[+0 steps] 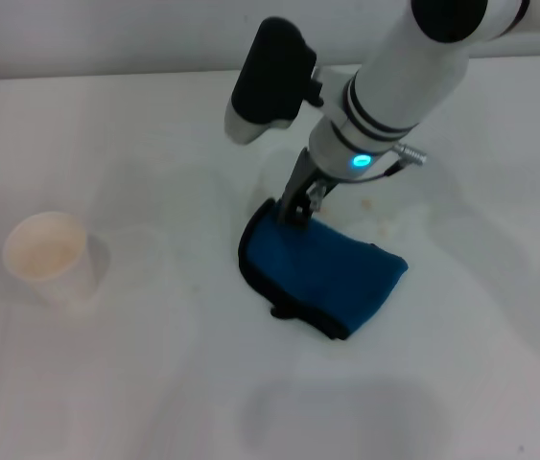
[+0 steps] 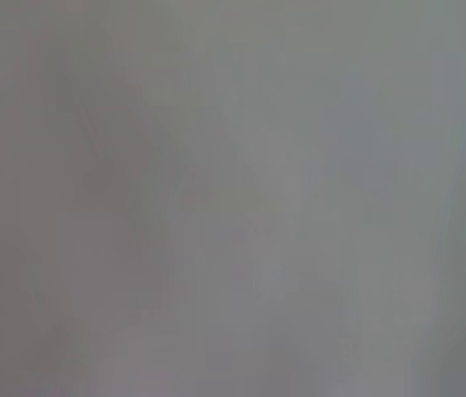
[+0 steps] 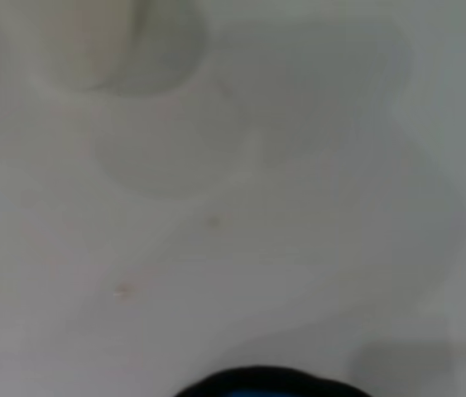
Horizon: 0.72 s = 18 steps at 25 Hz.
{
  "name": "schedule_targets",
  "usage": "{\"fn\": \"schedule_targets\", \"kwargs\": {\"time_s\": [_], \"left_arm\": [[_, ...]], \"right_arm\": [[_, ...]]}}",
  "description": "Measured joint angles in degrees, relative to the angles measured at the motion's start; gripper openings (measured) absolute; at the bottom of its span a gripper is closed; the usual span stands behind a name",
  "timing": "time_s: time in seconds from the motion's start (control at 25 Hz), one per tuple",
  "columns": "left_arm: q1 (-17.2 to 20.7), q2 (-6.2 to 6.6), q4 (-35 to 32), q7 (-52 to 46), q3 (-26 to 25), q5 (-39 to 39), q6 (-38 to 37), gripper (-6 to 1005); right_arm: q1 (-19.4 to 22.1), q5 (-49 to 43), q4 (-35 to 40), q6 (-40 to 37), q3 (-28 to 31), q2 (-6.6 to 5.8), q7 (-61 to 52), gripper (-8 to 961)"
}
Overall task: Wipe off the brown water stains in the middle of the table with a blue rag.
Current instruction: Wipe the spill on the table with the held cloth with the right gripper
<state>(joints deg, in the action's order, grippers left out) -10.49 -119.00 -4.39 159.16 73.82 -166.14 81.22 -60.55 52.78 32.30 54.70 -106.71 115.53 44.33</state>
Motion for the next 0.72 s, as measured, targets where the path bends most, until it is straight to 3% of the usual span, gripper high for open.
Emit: {"fn": "schedule_targets", "kwargs": {"time_s": [0.4,0.72], "left_arm": [[0.03,0.00,-0.12,0.00,-0.16,-0.05,-0.13,876],[0.37,0.09,-0.09,0.00,-0.19,-0.05,-0.27,876]], "right_arm": [[-0.85,-5.94,-2.06,-3.64,5.58,-0.04,-0.54,30],[-0.81,-16.99,-2.69,-5.85,8.21,-0.09,-6.91,31]]}}
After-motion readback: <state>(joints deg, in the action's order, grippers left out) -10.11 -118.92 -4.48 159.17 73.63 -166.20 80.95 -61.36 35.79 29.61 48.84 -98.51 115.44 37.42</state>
